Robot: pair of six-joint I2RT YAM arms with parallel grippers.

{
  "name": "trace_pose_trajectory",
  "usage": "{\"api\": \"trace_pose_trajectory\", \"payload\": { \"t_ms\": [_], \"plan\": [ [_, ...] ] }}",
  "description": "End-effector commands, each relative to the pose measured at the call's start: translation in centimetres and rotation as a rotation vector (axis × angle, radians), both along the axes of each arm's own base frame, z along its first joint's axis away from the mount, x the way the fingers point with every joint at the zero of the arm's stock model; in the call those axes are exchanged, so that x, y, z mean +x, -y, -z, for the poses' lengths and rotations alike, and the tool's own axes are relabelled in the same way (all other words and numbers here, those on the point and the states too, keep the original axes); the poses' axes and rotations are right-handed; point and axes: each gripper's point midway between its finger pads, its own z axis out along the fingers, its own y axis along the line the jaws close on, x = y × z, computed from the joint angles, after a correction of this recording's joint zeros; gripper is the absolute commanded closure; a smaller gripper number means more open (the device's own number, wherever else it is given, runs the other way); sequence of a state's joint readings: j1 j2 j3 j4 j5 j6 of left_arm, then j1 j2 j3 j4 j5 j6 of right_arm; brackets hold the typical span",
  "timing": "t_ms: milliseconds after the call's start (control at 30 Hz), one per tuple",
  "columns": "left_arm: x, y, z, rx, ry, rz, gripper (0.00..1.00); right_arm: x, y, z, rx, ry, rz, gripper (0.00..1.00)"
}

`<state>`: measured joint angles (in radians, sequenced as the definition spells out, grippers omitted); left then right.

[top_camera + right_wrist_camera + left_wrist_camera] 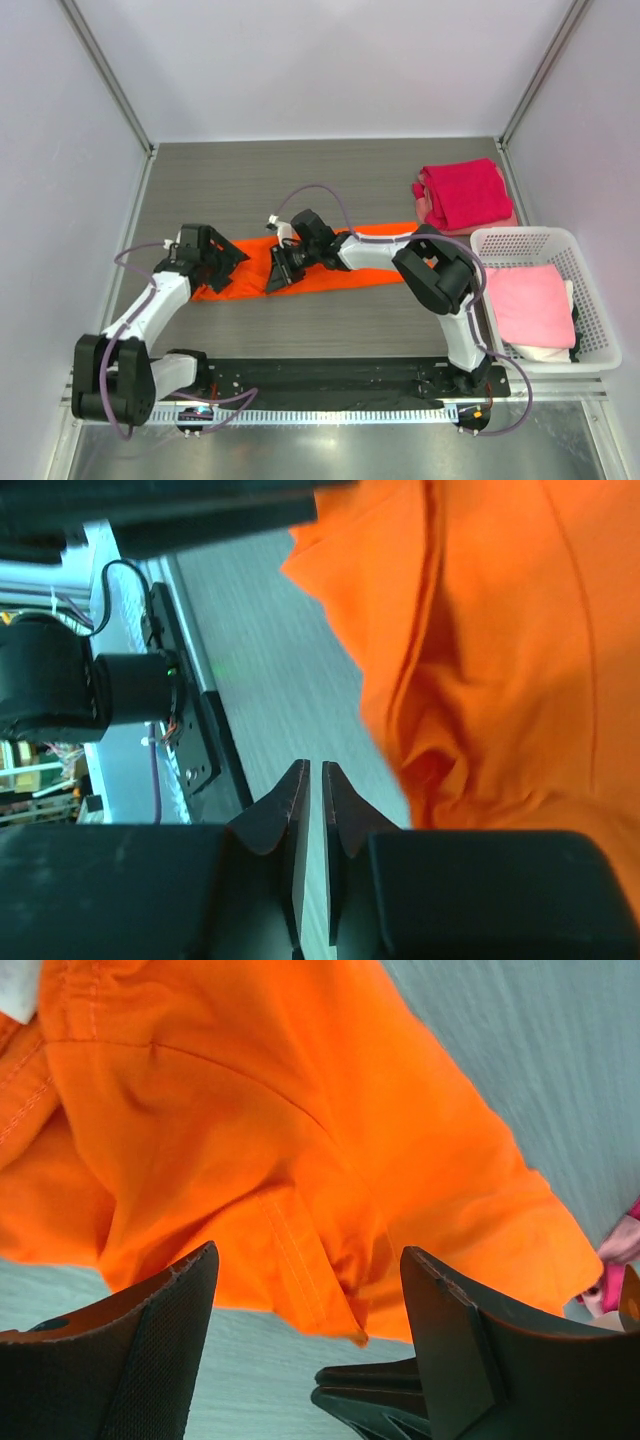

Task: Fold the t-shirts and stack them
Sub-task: Fold the tshirt

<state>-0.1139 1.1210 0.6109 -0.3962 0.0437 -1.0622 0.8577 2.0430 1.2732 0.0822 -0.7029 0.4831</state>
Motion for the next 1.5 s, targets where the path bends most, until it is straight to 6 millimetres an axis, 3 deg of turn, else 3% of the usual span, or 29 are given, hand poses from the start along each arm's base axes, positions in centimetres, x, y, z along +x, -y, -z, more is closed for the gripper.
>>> {"api": "trace_pose_trajectory", "payload": {
  "t_ms": [0, 233, 467, 500, 567, 633, 733, 767, 800, 900, 933, 967, 1067, 1100, 1167, 1300, 1333, 1400, 1467],
  "plan": [
    [1.2, 1.1, 0.8, -0.055, 0.007, 0.007, 0.25, 1.1, -1.3, 0.2, 0.016, -0.037, 0.02, 0.85],
    [2.0, 0.4, 5.1, -0.01, -0.089, -0.03, 0.24, 4.9, -1.0, 1.7, -0.012, -0.136, 0.156, 0.86],
    [1.5, -2.0, 7.4, 0.129, -0.161, -0.068, 0.23, 5.1, 1.6, 3.9, -0.059, -0.344, 0.238, 0.85],
    [1.7, -2.7, 7.2, 0.164, -0.157, -0.084, 0.22, 4.8, 1.7, 3.3, -0.048, -0.35, 0.226, 0.82],
    [1.7, -3.3, 6.8, 0.204, -0.161, -0.086, 0.21, 4.5, 2.1, 2.9, -0.038, -0.333, 0.218, 0.65],
    [2.4, -4.1, 6.3, 0.242, -0.148, -0.104, 0.2, 4.3, 2.3, 0.7, -0.006, -0.289, 0.201, 0.55],
    [3.8, -4.5, 5.8, 0.278, -0.143, -0.11, 0.2, 4.5, 3.2, -1.0, -0.016, -0.198, 0.201, 0.51],
    [4.0, -4.6, 5.8, 0.285, -0.15, -0.104, 0.2, 4.9, 3.8, -2.9, -0.004, -0.116, 0.198, 0.5],
    [5.1, -4.5, 5.1, 0.285, -0.131, -0.106, 0.2, 5.4, 5.4, -1.9, -0.091, -0.097, 0.262, 0.5],
    [6.7, -4.5, 5.3, 0.291, -0.146, -0.109, 0.19, 7.2, 9.2, -3.1, -0.185, -0.007, 0.402, 0.5],
    [7.2, -4.7, 5.3, 0.29, -0.146, -0.116, 0.19, 8.3, 13.0, -1.1, -0.304, -0.024, 0.519, 0.53],
    [7.5, -4.8, 6.0, 0.291, -0.165, -0.114, 0.18, 8.8, 14.6, -2.5, -0.307, 0.005, 0.573, 0.55],
    [9.9, -5.6, 5.7, 0.275, -0.163, -0.117, 0.19, 9.9, 22.1, -0.6, -0.479, 0.056, 0.794, 0.62],
    [11.2, -5.7, 5.9, 0.273, -0.163, -0.115, 0.19, 10.1, 23.8, -1.1, -0.501, 0.091, 0.852, 0.64],
    [12.2, -6.4, 6.3, 0.279, -0.185, -0.119, 0.19, 9.9, 27.6, 0.0, -0.629, 0.138, 0.942, 0.71],
    [16.1, -6.3, 5.9, 0.268, -0.168, -0.104, 0.2, 8.8, 30.3, 1.3, -0.749, 0.163, 0.972, 0.94],
    [16.2, -6.2, 6.9, 0.271, -0.196, -0.09, 0.2, 8.5, 30.6, 2.0, -0.776, 0.155, 0.964, 0.98],
    [17.8, -6.1, 6.4, 0.265, -0.179, -0.083, 0.21, 8.3, 30.6, 2.7, -0.787, 0.144, 0.947, 0.99],
    [18.2, -5.9, 7.3, 0.257, -0.202, -0.07, 0.21, 8.0, 30.4, 3.4, -0.796, 0.132, 0.923, 0.99]
  ]
}}
